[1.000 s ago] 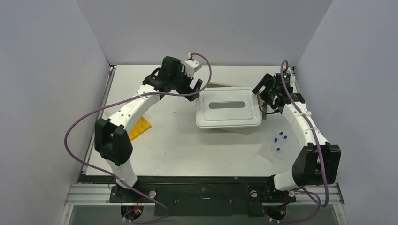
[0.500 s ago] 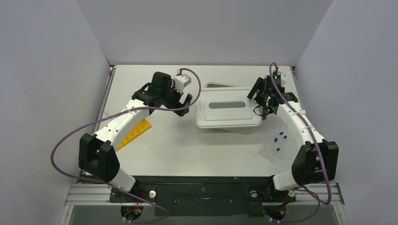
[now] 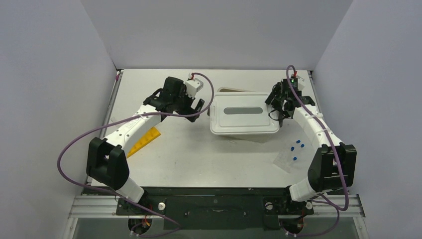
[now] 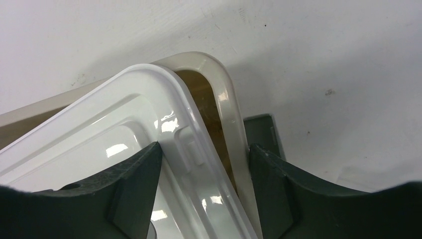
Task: Organize the chemistry lab equipment
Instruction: Close the lid of the storage box, then move the storage box to the center of the board.
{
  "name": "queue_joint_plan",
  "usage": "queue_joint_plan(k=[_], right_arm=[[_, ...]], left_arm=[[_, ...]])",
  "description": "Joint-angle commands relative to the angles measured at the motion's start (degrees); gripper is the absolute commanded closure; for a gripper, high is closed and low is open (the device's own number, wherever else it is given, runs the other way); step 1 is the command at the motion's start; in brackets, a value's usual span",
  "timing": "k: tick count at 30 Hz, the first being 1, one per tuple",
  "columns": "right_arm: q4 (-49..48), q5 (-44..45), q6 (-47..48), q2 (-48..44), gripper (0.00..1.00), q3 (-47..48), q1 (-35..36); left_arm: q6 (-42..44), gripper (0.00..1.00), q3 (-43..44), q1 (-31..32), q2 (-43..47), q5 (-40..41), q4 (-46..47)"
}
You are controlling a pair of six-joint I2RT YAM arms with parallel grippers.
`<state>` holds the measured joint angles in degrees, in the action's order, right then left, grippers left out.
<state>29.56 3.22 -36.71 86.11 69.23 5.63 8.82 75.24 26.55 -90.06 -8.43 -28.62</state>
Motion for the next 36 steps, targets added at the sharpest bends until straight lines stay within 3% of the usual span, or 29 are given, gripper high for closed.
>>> queue_joint_plan(k=[1, 5, 10, 15, 24, 27, 29, 36], right_arm=[[-1.5, 3.7, -2.5, -0.5, 0.4, 0.5, -0.5], [-2.5, 5.0, -5.3, -1.3, 0.41, -1.5, -1.1], [-3.5, 5.6, -9.6, -1.6, 0.53, -4.3, -2.6], [-5.3, 7.7, -13.5, -3.9, 0.52, -7.7, -3.4], [-6.7, 5.9, -12.4, -4.4, 0.52, -10.8, -3.4], [-7.7, 2.9, -11.5, -3.2, 0.6, -10.7, -3.1], [-8.9, 1.5, -11.0, -2.4, 0.67, -10.2, -1.6], [-7.9, 1.8, -7.7, 4.4, 0.69, -2.9, 10.2]], left_arm=[[0.5, 0.03, 0.4, 0.6, -0.8, 2.0, 4.2], [0.1, 0.03, 2.2, 1.0, -2.0, 2.3, 4.3], [-1.5, 0.03, 4.2, 1.2, -2.0, 0.4, 4.6], [-1.5, 0.03, 4.3, 1.6, -0.9, -0.2, 4.6], [-0.4, 0.03, 8.3, 3.3, -4.5, 2.9, 5.7], [-0.3, 0.03, 12.2, 3.0, -5.8, 2.9, 2.9], [-0.1, 0.03, 12.4, 2.5, -5.4, 2.6, 1.4], [-2.5, 0.03, 9.3, -2.4, 1.0, 3.6, -2.8]])
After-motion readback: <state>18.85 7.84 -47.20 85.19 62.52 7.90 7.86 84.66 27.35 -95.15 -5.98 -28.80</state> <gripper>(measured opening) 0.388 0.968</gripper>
